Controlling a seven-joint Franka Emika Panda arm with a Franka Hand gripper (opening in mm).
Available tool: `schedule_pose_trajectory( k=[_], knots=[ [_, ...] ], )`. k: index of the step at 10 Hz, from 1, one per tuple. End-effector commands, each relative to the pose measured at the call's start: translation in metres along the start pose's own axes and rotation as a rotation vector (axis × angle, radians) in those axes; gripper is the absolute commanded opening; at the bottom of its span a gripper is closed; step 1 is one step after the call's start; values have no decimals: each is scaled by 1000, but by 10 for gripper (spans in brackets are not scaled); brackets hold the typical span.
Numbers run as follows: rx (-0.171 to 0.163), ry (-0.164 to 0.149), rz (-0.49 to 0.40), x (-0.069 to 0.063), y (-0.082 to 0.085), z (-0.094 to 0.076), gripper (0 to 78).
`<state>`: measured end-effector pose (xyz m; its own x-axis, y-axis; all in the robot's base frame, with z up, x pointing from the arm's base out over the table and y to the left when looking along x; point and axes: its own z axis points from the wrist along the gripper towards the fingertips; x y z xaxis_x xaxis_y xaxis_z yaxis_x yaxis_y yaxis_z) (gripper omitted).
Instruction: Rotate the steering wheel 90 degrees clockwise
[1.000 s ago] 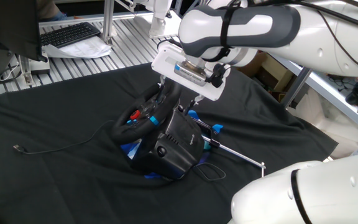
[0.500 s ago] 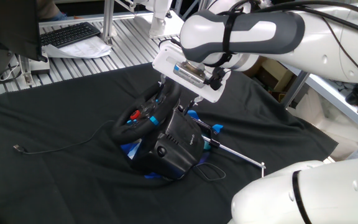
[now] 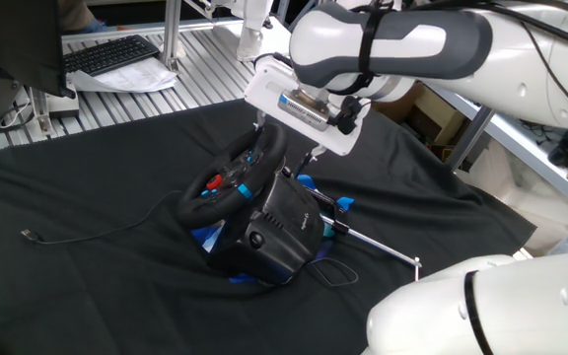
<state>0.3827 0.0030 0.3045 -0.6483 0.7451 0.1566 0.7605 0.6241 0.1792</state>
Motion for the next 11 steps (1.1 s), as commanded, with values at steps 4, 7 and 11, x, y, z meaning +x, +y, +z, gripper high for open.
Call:
schedule_pose_trajectory(
  k=[4, 7, 11],
  knots=[
    [13, 23, -39, -29, 0, -11, 774],
    [17, 45, -73, -53, 0, -14, 774],
    [29, 64, -86, -67, 8, -14, 774]
  ],
)
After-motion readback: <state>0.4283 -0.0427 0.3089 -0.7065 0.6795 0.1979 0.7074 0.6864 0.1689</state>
